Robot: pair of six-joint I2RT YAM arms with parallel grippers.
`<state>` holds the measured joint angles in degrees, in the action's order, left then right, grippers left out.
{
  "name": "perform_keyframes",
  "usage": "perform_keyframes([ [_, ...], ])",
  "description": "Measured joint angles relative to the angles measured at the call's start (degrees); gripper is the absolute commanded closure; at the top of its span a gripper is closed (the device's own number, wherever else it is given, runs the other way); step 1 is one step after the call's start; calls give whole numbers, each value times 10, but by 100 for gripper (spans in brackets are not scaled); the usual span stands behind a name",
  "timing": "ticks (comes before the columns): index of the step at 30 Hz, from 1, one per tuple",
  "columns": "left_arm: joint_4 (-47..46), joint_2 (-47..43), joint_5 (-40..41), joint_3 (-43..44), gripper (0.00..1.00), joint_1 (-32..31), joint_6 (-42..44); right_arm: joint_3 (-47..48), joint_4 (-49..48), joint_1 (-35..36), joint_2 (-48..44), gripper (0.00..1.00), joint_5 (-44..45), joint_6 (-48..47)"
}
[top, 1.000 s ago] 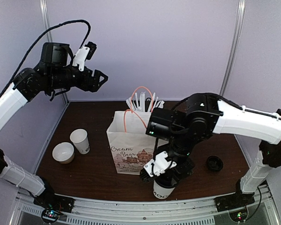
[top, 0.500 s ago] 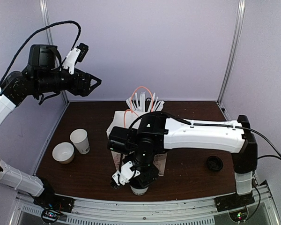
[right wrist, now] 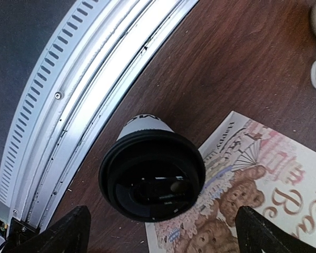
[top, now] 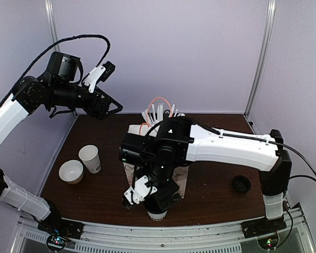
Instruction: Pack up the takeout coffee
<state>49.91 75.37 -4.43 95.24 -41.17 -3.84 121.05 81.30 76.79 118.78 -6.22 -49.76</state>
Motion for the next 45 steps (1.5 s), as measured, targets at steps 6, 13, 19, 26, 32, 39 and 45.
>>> perform_keyframes([
  [6, 76, 1, -111, 17, 24, -7, 55, 60, 57, -6, -64, 1, -38, -10],
  [13, 191, 32, -136, 62, 21, -159, 152, 19, 98, -111, -242, 0, -136, -50],
  [19, 236, 99, -144, 78, 20, -249, 218, -85, 120, -240, -315, 1, -159, -60],
  [26, 253, 214, -158, 116, 17, -302, 276, -233, 109, -345, -378, 0, -205, -38],
  [32, 251, 289, -151, 144, 15, -325, 316, -284, 76, -391, -405, 1, -226, -25],
  [39, 248, 324, -98, 130, 15, -346, 358, -300, 61, -440, -408, 1, -245, -30],
  [45, 241, 334, -50, 98, 15, -348, 376, -311, 57, -448, -408, 1, -257, -30],
])
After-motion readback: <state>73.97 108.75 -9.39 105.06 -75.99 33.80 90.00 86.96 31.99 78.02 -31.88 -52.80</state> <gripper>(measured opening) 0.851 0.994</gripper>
